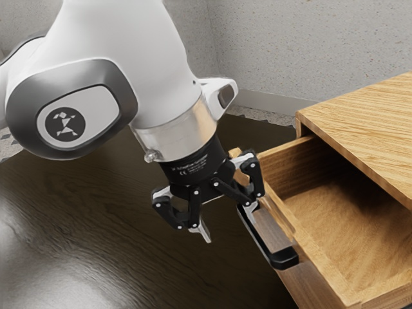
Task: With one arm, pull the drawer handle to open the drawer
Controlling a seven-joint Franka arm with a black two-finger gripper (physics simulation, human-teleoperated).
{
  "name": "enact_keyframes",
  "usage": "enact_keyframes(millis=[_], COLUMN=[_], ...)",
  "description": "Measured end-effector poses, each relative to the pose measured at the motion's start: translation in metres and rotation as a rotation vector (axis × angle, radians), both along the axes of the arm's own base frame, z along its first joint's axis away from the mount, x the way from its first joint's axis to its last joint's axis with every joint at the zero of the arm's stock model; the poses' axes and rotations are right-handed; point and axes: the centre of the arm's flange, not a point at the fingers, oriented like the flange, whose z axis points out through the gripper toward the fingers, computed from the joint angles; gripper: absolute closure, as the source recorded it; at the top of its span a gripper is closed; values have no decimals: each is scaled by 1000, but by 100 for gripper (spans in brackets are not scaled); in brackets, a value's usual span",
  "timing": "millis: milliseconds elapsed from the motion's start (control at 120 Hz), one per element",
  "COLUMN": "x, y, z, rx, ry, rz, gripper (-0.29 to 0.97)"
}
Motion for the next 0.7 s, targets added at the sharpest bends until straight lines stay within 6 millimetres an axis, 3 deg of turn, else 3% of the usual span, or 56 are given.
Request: enact_keyframes(millis=[450, 533, 700], x=[-39, -46, -64], y=[37, 42, 67], z=[7, 18, 60], rx=[-39, -58, -122], ry=[-13, -37, -126], rz=[-9, -13, 1], gripper=[29, 29, 26])
